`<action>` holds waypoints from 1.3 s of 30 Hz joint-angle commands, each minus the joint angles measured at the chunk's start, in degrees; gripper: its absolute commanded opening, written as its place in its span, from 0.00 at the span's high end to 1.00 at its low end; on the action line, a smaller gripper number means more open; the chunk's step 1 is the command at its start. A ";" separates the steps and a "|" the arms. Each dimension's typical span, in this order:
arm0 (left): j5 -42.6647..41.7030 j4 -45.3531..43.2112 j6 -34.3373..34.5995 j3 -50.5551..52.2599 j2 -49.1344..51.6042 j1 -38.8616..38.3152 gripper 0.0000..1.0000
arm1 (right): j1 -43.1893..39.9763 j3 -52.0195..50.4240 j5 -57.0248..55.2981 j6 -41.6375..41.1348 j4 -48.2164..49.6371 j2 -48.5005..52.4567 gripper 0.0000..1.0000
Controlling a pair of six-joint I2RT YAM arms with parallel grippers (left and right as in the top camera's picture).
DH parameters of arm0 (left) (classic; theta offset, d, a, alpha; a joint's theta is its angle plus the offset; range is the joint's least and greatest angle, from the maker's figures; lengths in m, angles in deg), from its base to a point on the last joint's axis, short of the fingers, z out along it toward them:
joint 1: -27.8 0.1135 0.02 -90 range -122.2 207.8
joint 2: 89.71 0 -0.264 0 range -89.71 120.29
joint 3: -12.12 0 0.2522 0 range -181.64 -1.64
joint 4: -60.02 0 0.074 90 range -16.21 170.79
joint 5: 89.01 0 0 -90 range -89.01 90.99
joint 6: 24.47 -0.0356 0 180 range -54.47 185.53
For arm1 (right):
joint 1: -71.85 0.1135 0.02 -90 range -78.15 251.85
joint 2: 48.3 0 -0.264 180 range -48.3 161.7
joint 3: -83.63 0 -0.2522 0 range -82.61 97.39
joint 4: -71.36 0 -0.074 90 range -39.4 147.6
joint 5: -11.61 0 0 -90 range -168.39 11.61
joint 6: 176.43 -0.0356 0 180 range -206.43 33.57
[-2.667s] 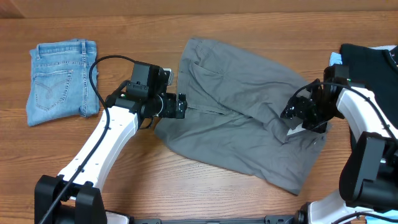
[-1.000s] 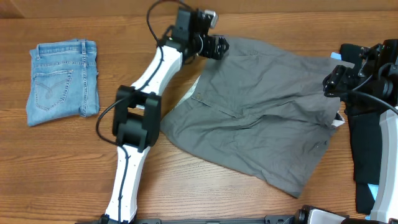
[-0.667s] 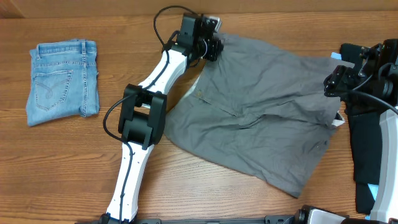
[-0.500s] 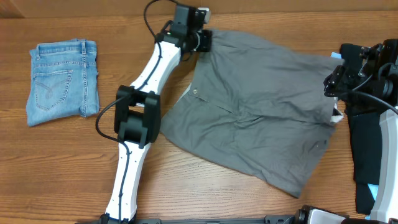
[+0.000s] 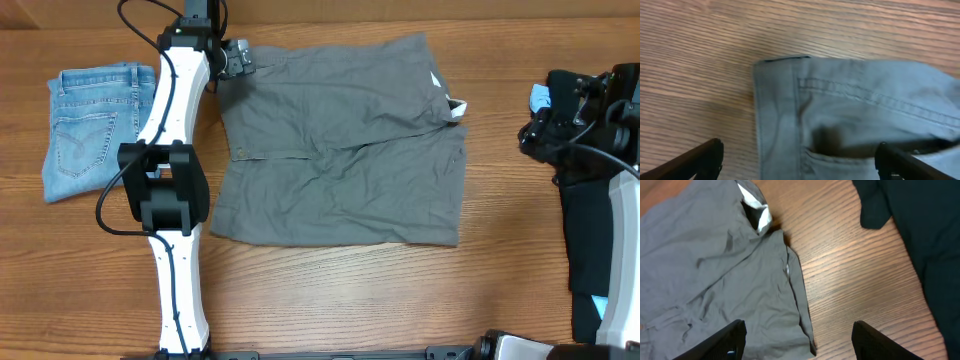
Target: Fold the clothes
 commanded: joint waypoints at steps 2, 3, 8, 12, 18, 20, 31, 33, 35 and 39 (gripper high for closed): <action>-1.53 10.73 -0.20 -2.54 -14.03 -2.23 0.00 | -0.04 -0.72 3.85 1.86 -3.87 4.92 0.28; -1.60 16.70 0.79 -2.54 -16.13 -2.80 0.00 | -0.04 -0.83 3.87 1.86 -4.31 6.01 0.27; 3.17 44.33 1.84 -2.47 -18.51 -6.86 0.02 | -0.04 -7.58 3.87 1.79 -0.33 7.13 0.23; 4.63 44.26 3.52 0.98 -26.88 -13.11 0.02 | -0.09 -8.55 1.73 1.36 -1.95 6.99 0.23; 4.76 42.64 15.32 32.70 -50.88 -14.56 0.00 | 0.44 -11.08 2.47 0.28 -2.78 7.02 0.22; 1.62 38.21 17.31 42.45 -56.06 -14.56 0.00 | 0.94 -16.13 4.90 0.28 -0.33 7.02 0.22; -13.33 4.26 27.91 82.66 -62.55 -12.20 0.00 | 2.23 -36.59 16.13 0.28 15.02 7.02 0.22; -13.00 2.60 28.28 84.65 -62.55 -10.43 0.00 | 3.08 -39.10 16.35 0.02 18.10 7.02 0.22; -9.09 2.38 28.81 86.05 -62.55 -8.02 0.00 | 3.23 -40.22 16.35 -0.11 19.58 7.02 0.22; -5.05 -1.81 29.90 87.38 -62.42 -4.92 0.00 | 3.23 -40.35 16.37 -0.11 20.28 7.02 0.22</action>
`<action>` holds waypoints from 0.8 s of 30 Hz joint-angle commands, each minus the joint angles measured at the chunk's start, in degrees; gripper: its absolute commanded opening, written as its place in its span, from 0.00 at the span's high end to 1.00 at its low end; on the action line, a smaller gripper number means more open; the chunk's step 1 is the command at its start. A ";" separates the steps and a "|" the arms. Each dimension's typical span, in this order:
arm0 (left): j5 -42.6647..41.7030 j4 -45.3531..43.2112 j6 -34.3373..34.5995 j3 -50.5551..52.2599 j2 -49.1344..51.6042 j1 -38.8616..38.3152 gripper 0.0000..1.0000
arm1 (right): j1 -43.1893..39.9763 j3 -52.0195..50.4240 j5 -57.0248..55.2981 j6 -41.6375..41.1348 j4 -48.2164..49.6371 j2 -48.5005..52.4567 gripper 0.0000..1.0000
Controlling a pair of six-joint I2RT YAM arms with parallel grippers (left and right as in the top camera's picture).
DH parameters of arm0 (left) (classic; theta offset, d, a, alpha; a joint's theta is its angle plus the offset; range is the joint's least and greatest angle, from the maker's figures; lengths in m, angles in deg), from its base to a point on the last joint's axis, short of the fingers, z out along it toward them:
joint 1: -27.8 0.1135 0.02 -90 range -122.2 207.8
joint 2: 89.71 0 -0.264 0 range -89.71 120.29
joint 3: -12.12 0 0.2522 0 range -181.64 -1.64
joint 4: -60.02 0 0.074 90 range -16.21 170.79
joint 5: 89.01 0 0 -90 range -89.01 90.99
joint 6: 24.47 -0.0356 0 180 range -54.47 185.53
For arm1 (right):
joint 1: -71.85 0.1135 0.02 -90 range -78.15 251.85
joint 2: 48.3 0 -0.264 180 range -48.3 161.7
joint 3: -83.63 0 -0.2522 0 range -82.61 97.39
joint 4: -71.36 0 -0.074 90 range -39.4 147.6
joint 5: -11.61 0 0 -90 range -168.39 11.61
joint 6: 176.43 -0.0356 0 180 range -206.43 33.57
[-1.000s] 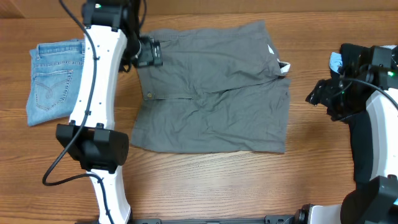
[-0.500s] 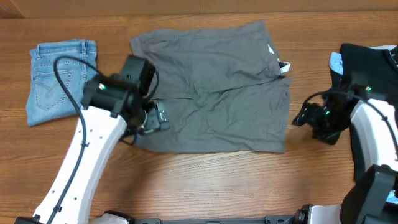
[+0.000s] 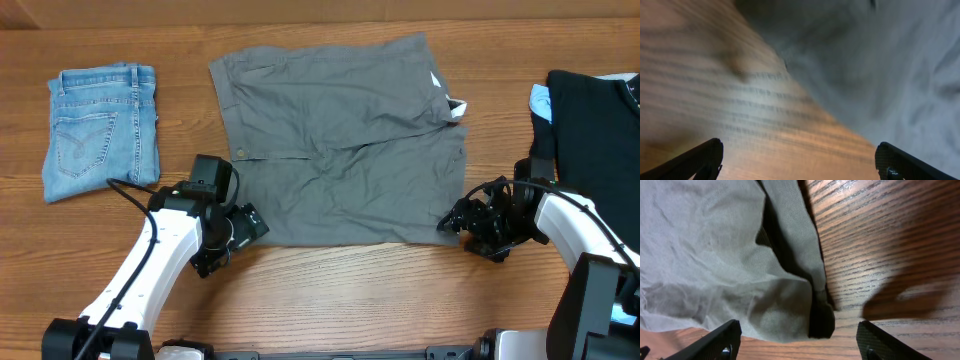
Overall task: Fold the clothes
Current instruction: 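Grasp the near corners of the shorts with both grippers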
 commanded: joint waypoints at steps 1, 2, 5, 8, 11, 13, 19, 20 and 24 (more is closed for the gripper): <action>4.74 -3.28 2.97 1.64 -0.70 1.22 0.00 | 0.22 -0.46 1.01 -0.13 0.63 -0.52 0.22; 4.70 -4.85 3.69 2.32 -0.70 1.25 0.00 | 0.22 -0.46 1.92 -0.13 0.52 -0.52 0.23; 4.57 -12.48 4.13 5.40 -0.24 1.25 0.00 | 0.33 -0.46 3.30 -0.11 0.83 -0.52 0.23; 4.59 -16.44 4.07 7.17 1.66 1.25 0.00 | 1.44 -0.46 3.34 -0.13 0.74 -0.52 0.23; 4.61 -21.05 4.02 7.65 5.07 1.25 0.00 | 3.76 -0.46 3.34 -0.15 1.53 -0.52 0.23; 5.18 -24.61 4.04 7.65 6.99 1.25 0.00 | 5.11 -0.46 3.30 -0.15 1.86 -0.52 0.25; 5.07 -28.74 3.48 7.63 8.79 1.46 0.36 | 5.31 -0.46 3.28 -0.15 2.40 -0.52 0.56; 5.03 -28.44 3.08 7.65 8.79 1.46 0.51 | 5.31 -0.46 3.28 -0.15 2.64 -0.52 0.58; 5.05 -20.87 2.84 7.63 8.79 1.46 0.76 | 5.29 -0.46 3.06 -0.17 4.35 -0.52 0.69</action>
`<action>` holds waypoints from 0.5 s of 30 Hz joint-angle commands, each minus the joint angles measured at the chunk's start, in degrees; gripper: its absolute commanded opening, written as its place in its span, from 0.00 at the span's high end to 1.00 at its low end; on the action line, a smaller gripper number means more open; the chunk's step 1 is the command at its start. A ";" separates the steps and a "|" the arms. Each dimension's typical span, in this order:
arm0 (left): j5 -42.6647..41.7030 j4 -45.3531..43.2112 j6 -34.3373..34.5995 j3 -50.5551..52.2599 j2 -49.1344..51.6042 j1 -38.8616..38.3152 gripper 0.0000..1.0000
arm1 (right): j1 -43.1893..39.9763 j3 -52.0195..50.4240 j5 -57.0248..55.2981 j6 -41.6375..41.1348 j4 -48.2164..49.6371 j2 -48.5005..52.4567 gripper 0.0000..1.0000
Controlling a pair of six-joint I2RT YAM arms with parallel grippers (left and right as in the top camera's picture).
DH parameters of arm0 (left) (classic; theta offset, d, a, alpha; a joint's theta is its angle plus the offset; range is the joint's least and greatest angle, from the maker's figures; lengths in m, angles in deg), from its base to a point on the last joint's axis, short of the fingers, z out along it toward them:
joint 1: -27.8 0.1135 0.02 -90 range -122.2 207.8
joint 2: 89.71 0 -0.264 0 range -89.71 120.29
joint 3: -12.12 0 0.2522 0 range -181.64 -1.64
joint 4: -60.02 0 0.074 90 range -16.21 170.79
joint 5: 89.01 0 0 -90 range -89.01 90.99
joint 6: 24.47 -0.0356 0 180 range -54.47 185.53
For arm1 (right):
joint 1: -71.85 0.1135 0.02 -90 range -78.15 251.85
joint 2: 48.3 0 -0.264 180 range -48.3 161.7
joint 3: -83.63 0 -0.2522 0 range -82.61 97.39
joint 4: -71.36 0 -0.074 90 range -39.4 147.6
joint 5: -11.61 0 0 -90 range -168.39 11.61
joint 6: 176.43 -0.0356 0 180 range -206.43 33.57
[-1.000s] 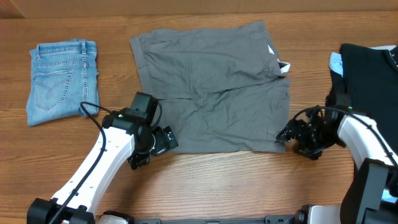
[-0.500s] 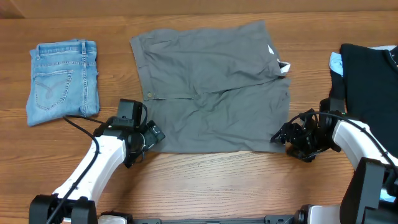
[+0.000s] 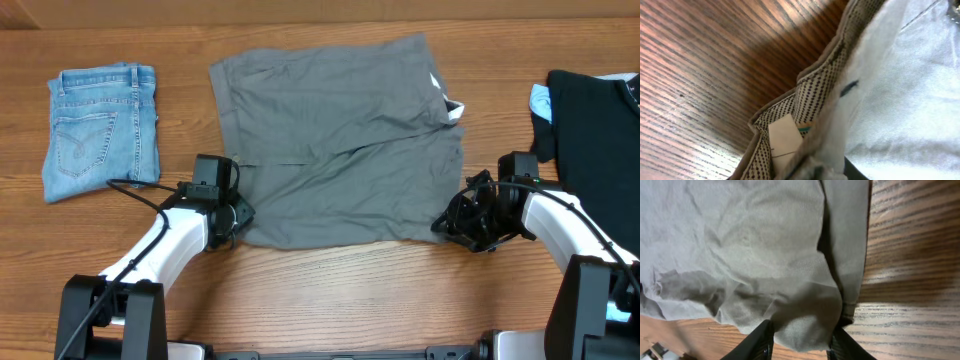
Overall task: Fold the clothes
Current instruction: 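Grasp the near corners of the shorts with both grippers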
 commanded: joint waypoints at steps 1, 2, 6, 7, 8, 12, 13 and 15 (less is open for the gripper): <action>-0.39 7.69 -0.96 1.16 1.40 0.22 0.75 | 0.11 -0.31 0.26 0.00 0.98 -0.52 0.70; -0.39 9.18 -1.62 1.16 1.40 0.22 0.69 | 0.13 -0.31 0.26 0.00 1.18 -0.52 0.70; -0.37 10.60 -4.37 1.16 1.40 0.22 0.39 | 0.13 -0.31 -2.12 -0.22 -1.01 -0.52 0.62; -0.37 10.60 -4.37 1.16 1.40 0.22 0.37 | 0.13 -0.42 -6.38 -2.49 -1.70 -0.52 0.59; -0.37 10.60 -4.37 1.16 1.40 0.22 0.34 | 0.13 -0.42 -8.68 -4.15 -1.81 -0.52 0.58; -0.35 11.72 -4.37 1.16 1.40 0.22 0.32 | 0.13 -0.83 -8.44 -6.01 -1.09 -0.52 0.57; -0.35 12.26 -4.39 1.16 1.40 0.22 0.32 | 0.13 -2.19 -6.91 -6.03 0.98 -0.52 0.58; -0.33 12.52 -4.39 1.16 1.40 0.22 0.31 | 0.13 -4.70 -3.91 -6.03 4.55 -0.52 0.58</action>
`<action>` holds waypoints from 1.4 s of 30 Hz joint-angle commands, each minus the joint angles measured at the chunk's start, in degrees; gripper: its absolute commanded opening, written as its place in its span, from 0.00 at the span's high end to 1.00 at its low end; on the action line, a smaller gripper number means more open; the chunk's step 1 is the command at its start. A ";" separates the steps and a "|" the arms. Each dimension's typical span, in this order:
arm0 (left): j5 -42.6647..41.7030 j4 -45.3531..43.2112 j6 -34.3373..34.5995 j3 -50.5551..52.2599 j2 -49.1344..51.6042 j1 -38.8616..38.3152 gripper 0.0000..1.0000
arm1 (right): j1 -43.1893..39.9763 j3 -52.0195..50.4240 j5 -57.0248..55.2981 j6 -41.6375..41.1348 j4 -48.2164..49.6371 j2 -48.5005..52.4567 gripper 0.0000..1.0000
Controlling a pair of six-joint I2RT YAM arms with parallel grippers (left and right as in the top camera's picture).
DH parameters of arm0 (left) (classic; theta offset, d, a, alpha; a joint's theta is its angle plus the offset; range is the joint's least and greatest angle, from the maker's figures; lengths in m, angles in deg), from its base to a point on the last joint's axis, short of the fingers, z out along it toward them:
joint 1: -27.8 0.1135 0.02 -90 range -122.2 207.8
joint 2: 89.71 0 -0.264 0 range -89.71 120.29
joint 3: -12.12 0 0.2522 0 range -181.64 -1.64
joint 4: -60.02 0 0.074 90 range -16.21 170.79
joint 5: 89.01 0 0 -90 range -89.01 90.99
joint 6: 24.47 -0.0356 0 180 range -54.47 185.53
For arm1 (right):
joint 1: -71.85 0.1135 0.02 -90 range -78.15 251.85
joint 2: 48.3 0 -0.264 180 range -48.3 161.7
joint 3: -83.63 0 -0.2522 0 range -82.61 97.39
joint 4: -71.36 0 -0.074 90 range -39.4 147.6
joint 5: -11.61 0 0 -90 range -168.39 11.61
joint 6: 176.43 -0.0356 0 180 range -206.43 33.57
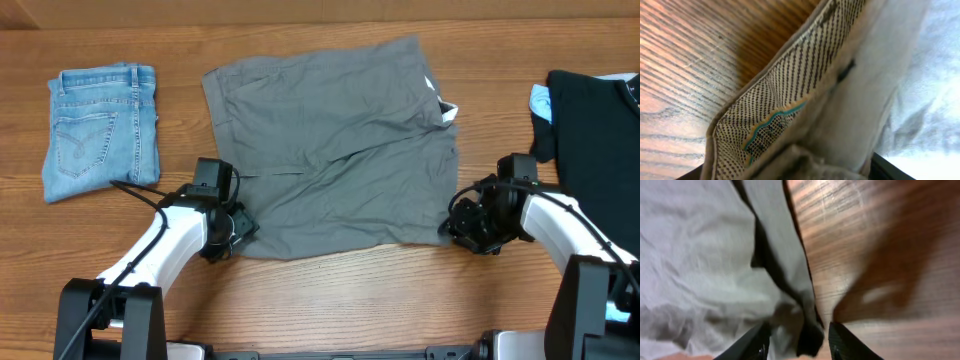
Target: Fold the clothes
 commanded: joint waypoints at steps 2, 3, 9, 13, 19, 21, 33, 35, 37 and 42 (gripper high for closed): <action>0.85 1.16 -1.14 2.45 1.86 0.26 0.30 | 0.13 -4.55 5.25 -0.83 4.55 -0.50 0.58; 0.85 1.14 -1.14 2.45 1.86 0.26 0.30 | 0.13 -4.96 6.03 -0.83 5.03 -0.50 0.58; 0.48 3.28 -1.11 2.23 1.81 0.26 0.96 | 0.11 -4.57 8.87 -0.81 6.49 -0.52 0.96; -1.38 11.39 -5.18 -1.25 -3.96 0.26 0.96 | 0.00 2.12 6.45 -0.79 0.24 -1.44 0.96; 3.93 27.45 -6.93 -7.21 -22.45 0.61 0.75 | 0.00 12.94 4.04 -0.61 -9.90 -14.91 0.96; 4.13 30.60 -6.91 -8.76 -27.41 2.08 0.67 | 0.00 15.76 4.00 -0.63 -13.07 -20.09 0.96; -4.50 37.55 -6.14 -16.09 -37.51 3.63 0.45 | 0.00 24.83 -1.38 -0.81 -19.26 -29.16 0.96; -14.21 36.79 -2.64 -14.58 -36.89 3.61 0.34 | 0.00 24.81 -1.55 -0.79 -19.21 -27.43 0.96; -20.24 36.22 -0.20 -11.61 -36.50 3.61 0.30 | 0.00 24.81 -1.55 -0.79 -19.21 -25.22 0.96; -36.20 31.93 5.42 2.84 -36.52 2.73 0.23 | 0.00 24.81 -1.81 -0.33 -19.02 -20.11 0.96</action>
